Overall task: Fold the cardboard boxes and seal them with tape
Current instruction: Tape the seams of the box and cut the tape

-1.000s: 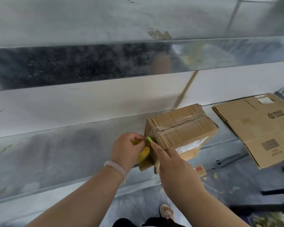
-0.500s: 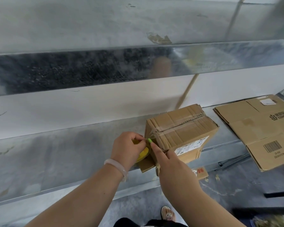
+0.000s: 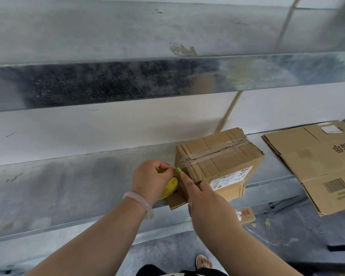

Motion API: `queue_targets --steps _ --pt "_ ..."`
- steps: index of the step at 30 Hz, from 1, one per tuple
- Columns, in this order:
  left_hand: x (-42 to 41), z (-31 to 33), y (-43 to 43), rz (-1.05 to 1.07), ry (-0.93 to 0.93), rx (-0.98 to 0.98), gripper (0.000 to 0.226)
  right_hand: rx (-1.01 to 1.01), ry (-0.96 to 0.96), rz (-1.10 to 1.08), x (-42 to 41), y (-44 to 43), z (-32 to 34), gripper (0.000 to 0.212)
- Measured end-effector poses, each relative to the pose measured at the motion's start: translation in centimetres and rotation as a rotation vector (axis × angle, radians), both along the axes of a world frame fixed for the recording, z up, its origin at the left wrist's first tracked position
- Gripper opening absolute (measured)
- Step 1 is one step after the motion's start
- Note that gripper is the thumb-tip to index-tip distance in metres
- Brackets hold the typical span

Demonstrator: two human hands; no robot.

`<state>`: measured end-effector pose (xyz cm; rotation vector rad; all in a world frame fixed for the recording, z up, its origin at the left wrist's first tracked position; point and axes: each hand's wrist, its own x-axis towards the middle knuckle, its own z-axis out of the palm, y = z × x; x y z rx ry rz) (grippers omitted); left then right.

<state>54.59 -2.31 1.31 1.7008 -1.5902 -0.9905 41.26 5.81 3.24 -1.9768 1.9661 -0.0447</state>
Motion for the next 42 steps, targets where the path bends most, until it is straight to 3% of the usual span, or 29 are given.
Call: queue_targets --steps 5,8,12,15,18,22,26,29,34,39,42 --pt "-0.4 -0.7 1.2 -0.052 -0.036 -0.014 0.007 0.018 0.000 -0.008 -0.8 -0.5 -0.4 0.079" --pt "0.8 -1.0 0.9 0.019 -0.063 -0.082 0.005 0.001 -0.050 0.028 -1.5 -0.5 -0.6 0.080" --pt "3.3 -1.4 -0.2 0.021 -0.194 -0.252 0.004 -0.179 -0.194 0.165 -2.6 0.8 -0.7 0.078" --pt "4.2 -1.9 -0.8 0.030 -0.269 -0.306 0.004 -0.456 -0.310 0.214 -5.0 1.4 -0.5 0.065" --pt "4.6 -2.4 -1.1 0.093 -0.289 -0.300 0.006 -0.698 -0.436 0.082 -9.4 1.5 0.1 0.049" --pt "4.6 -2.9 -1.3 0.123 -0.365 -0.273 0.005 -0.784 -0.549 -0.241 -16.5 0.4 0.8 0.045" --pt "4.2 -3.4 -1.1 0.184 -0.486 -0.263 0.012 -0.626 -0.438 -0.518 -22.0 -1.6 0.2 0.039" --pt "4.0 -3.7 -1.1 0.200 -0.636 -0.334 0.012 -0.421 -0.382 -0.572 -24.6 -3.8 -1.7 0.035" --pt "3.1 -4.6 -0.2 0.205 -0.760 -0.383 0.020 -0.163 -0.213 -0.480 -27.0 -8.0 -5.7 0.041" --pt "2.1 -6.5 1.8 0.176 -0.776 -0.381 0.024 0.051 0.027 -0.296 -28.0 -9.7 -7.9 0.066" --pt "2.2 -8.3 3.0 0.146 -0.798 -0.354 0.023 0.072 0.112 -0.222 -27.7 -9.6 -8.1 0.078"
